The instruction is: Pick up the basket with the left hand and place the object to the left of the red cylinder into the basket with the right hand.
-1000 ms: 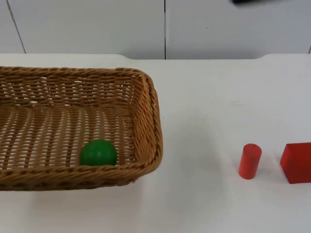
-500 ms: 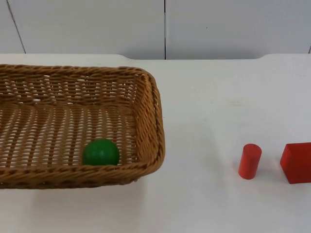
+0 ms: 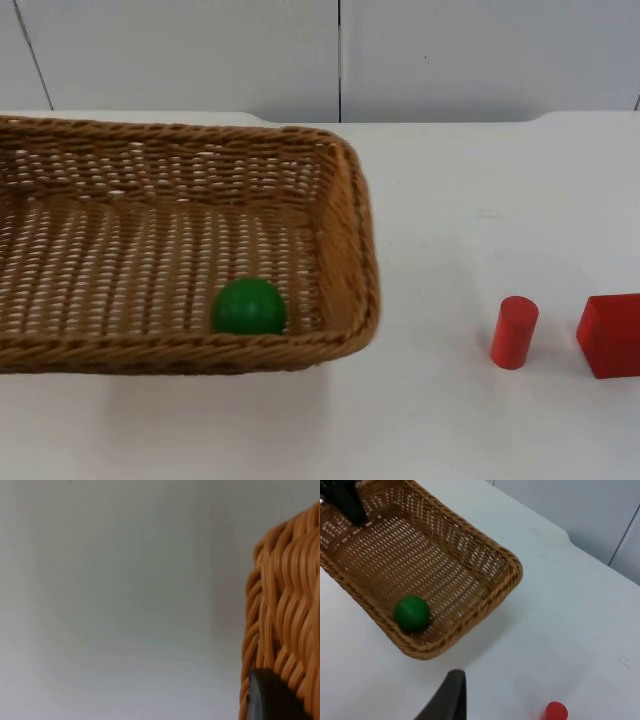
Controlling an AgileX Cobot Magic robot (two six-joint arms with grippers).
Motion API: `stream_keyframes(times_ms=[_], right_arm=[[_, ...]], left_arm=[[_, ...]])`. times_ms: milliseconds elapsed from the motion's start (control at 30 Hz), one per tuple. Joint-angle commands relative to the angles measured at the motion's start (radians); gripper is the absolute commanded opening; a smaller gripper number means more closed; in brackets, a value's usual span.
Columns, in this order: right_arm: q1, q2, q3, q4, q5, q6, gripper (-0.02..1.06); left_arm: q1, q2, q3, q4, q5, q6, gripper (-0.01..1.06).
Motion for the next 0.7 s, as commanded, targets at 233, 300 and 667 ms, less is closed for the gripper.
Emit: stream_keyframes(times_ms=[233, 300, 667], right_arm=[[-0.008, -0.005, 0.006, -0.007, -0.024, 0.003, 1.05], [-0.008, -0.005, 0.006, -0.007, -0.026, 0.002, 1.05], [-0.008, -0.004, 0.008, -0.024, -0.030, -0.002, 1.05]], left_arm=[[-0.111, 0.216, -0.110, -0.076, -0.114, -0.027, 0.00], [-0.134, 0.319, -0.190, -0.099, -0.121, -0.027, 0.00], [-0.177, 0.582, -0.384, -0.129, -0.153, -0.027, 0.00]])
